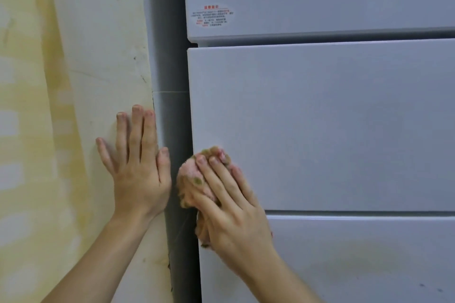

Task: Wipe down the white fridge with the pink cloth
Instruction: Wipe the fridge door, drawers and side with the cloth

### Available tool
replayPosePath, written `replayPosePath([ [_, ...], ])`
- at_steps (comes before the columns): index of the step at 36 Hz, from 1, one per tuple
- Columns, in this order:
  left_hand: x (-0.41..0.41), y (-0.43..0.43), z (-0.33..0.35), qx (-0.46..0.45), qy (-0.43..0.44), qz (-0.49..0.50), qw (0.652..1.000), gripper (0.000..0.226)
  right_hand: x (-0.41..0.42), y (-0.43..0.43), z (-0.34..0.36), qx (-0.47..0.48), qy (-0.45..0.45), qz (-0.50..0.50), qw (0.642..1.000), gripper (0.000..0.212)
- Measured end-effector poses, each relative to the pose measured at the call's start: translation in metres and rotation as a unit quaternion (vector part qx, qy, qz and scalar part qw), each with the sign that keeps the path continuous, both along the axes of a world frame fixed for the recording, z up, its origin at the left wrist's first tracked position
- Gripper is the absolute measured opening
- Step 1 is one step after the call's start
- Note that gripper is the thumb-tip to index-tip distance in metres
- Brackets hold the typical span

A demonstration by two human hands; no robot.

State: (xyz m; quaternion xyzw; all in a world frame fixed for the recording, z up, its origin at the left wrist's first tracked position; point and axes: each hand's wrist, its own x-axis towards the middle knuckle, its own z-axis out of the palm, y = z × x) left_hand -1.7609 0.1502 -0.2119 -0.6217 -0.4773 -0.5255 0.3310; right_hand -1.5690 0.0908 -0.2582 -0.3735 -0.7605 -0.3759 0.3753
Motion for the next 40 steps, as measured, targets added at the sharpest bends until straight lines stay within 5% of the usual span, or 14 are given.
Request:
replayPosePath([
  [6, 0.018, -0.03, 0.005, -0.065, -0.086, -0.069, 0.992, 0.068, 0.01, -0.044, 0.002, -0.089, 0.151, 0.105, 0.979, 0.051],
  [11, 0.068, -0.09, -0.005, -0.053, -0.124, -0.222, 0.966, 0.036, 0.034, -0.072, -0.01, -0.078, 0.281, 0.103, 0.951, 0.051],
  [13, 0.091, -0.119, -0.007, -0.158, -0.188, -0.379, 0.892, 0.043, 0.04, -0.078, -0.019, -0.081, 0.305, 0.091, 0.945, 0.053],
  [15, 0.111, -0.142, -0.009, -0.289, -0.247, -0.529, 0.758, 0.058, 0.044, -0.084, -0.029, -0.098, 0.319, 0.077, 0.939, 0.056],
  [17, 0.123, -0.151, -0.013, -0.351, -0.252, -0.57, 0.699, 0.051, 0.046, -0.087, -0.035, -0.12, 0.317, 0.08, 0.937, 0.059],
  [19, 0.129, -0.151, -0.018, -0.368, -0.283, -0.56, 0.687, 0.034, 0.05, -0.09, -0.038, -0.151, 0.292, 0.085, 0.941, 0.062],
  [26, 0.136, -0.15, -0.03, -0.355, -0.378, -0.537, 0.665, 0.029, 0.072, -0.101, -0.035, -0.267, 0.291, 0.198, 0.897, 0.07],
  [31, 0.135, -0.156, -0.038, -0.341, -0.429, -0.533, 0.644, 0.029, 0.081, -0.107, -0.033, -0.303, 0.43, 0.275, 0.805, 0.072],
  [34, 0.131, -0.155, -0.048, -0.337, -0.445, -0.55, 0.622, 0.026, 0.085, -0.104, -0.035, -0.3, 0.487, 0.239, 0.785, 0.073],
  [40, 0.121, -0.15, -0.059, -0.34, -0.429, -0.571, 0.612, 0.033, 0.095, -0.106, -0.03, -0.481, 0.525, 0.235, 0.662, 0.074],
])
